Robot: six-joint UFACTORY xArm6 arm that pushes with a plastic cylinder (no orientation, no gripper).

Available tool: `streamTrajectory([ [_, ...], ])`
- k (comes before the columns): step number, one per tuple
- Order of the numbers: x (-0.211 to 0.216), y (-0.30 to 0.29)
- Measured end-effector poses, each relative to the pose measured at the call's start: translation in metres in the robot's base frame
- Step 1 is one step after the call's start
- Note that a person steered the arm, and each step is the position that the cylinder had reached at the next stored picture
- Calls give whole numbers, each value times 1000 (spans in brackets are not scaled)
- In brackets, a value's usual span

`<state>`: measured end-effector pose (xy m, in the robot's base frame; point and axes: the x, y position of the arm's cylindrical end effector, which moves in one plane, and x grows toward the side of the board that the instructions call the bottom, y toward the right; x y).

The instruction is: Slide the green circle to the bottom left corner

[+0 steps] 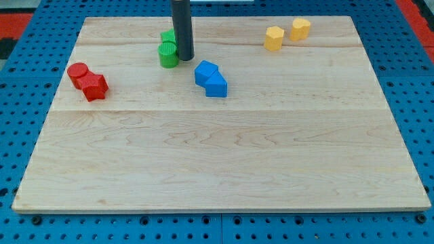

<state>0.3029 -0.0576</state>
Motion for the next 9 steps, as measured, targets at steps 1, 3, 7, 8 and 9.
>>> streamTrajectory([
  [1, -25, -13],
  [3, 23, -72],
  [7, 138, -51],
  [8, 139, -93],
  [9, 113, -95],
])
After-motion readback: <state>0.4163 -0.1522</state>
